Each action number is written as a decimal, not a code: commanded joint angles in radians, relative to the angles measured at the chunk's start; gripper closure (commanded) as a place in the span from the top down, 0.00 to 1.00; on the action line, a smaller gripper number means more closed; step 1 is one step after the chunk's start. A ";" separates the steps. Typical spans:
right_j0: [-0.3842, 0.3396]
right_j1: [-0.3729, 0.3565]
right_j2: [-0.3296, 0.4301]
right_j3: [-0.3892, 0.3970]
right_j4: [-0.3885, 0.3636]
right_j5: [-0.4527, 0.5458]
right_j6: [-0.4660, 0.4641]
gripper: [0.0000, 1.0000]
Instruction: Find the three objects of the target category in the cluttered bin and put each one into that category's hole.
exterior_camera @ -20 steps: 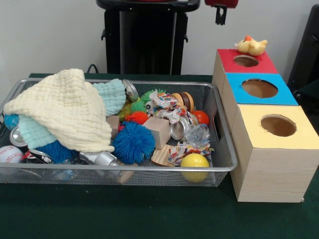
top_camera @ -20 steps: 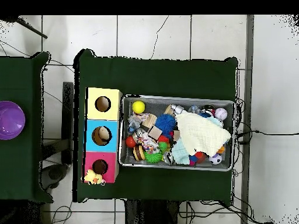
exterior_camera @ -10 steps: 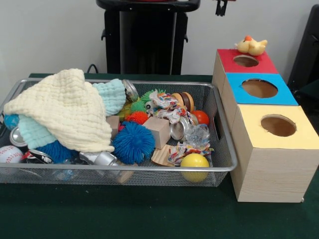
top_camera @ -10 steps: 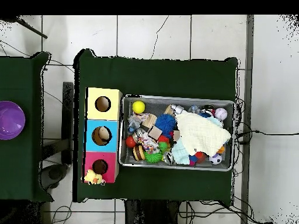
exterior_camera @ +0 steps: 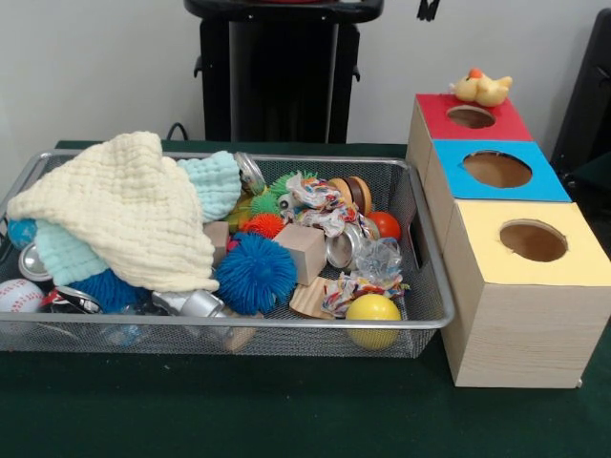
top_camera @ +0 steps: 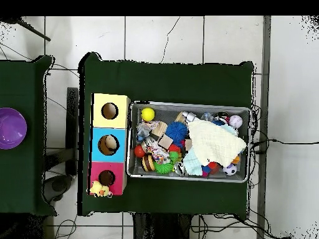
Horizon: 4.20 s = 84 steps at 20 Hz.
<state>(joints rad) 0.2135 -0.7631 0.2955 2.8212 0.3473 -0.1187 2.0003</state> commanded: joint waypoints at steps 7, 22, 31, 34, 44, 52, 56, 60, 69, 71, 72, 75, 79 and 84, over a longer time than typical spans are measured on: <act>0.133 0.053 -0.011 -0.212 0.178 0.002 0.376 0.00; 0.240 0.067 -0.050 -0.283 0.284 0.055 0.371 0.00; 0.222 0.068 -0.028 -0.279 0.279 0.037 0.386 0.00; 0.233 0.063 -0.034 -0.282 0.285 0.048 0.385 0.00; 0.311 0.081 -0.054 -0.319 0.349 0.065 0.383 0.00; 0.338 0.097 -0.060 -0.341 0.383 0.062 0.374 0.00; 0.280 0.098 0.004 -0.314 0.346 -0.011 0.445 0.00; 0.213 0.110 0.070 -0.297 0.291 -0.084 0.523 0.00; 0.133 0.157 0.151 -0.290 0.181 -0.205 0.643 0.00; 0.134 0.156 0.147 -0.294 0.173 -0.205 0.645 0.00; 0.135 0.154 0.146 -0.295 0.170 -0.202 0.649 0.00; 0.133 0.157 0.150 -0.298 0.158 -0.209 0.673 0.00; 0.124 0.164 0.153 -0.304 0.130 -0.224 0.702 0.00; 0.101 0.187 0.164 -0.308 0.086 -0.266 0.734 0.00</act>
<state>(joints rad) 0.3624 -0.6225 0.3838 2.6660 0.4478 -0.2536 2.4111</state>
